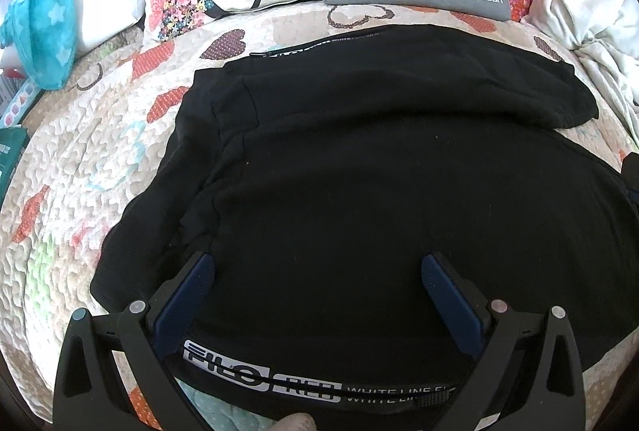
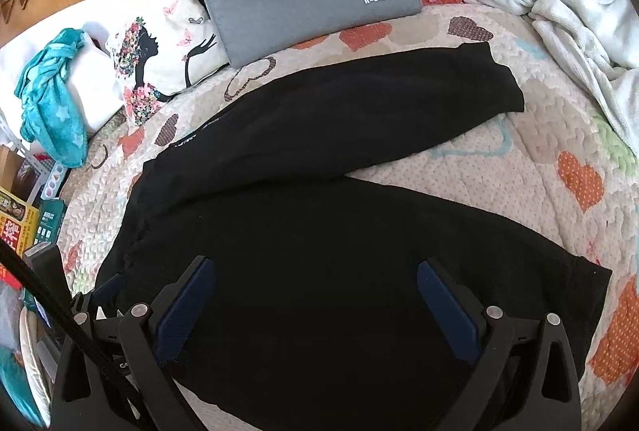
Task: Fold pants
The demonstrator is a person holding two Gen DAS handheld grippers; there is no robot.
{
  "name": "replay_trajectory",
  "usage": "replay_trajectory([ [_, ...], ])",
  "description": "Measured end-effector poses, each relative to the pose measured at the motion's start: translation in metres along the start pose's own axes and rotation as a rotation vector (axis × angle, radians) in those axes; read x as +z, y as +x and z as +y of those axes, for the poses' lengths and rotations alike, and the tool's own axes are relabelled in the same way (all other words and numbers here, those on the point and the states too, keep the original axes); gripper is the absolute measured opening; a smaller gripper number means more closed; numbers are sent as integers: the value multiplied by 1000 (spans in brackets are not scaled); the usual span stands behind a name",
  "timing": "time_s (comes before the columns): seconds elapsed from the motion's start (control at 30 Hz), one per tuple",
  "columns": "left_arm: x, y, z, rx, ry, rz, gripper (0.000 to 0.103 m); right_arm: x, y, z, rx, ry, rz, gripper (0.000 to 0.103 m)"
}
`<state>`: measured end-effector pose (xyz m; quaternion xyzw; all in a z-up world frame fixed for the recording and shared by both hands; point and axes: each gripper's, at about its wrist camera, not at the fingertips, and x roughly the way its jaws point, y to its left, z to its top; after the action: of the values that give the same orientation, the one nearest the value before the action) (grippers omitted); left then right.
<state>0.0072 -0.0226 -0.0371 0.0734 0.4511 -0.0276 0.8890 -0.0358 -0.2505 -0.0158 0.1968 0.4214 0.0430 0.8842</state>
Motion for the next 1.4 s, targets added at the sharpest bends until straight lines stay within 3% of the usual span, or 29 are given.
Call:
replay_trajectory([
  [0.33, -1, 5, 9, -66, -60, 33, 103, -1, 4, -2, -9, -1, 14, 103],
  [1.03, 1, 3, 5, -61, -29, 41, 103, -1, 10, -6, -23, 4, 39, 103],
  [1.13, 6, -1, 8, -100, -28, 58, 101, -1, 10, -6, -22, 5, 39, 103],
  [1.27, 15, -24, 25, -180, -87, -7, 88, 6, -3, -12, -34, -6, 5, 103],
  [1.4, 24, -46, 69, -146, -190, -103, 88, 18, -44, -50, -124, 12, -107, 103],
])
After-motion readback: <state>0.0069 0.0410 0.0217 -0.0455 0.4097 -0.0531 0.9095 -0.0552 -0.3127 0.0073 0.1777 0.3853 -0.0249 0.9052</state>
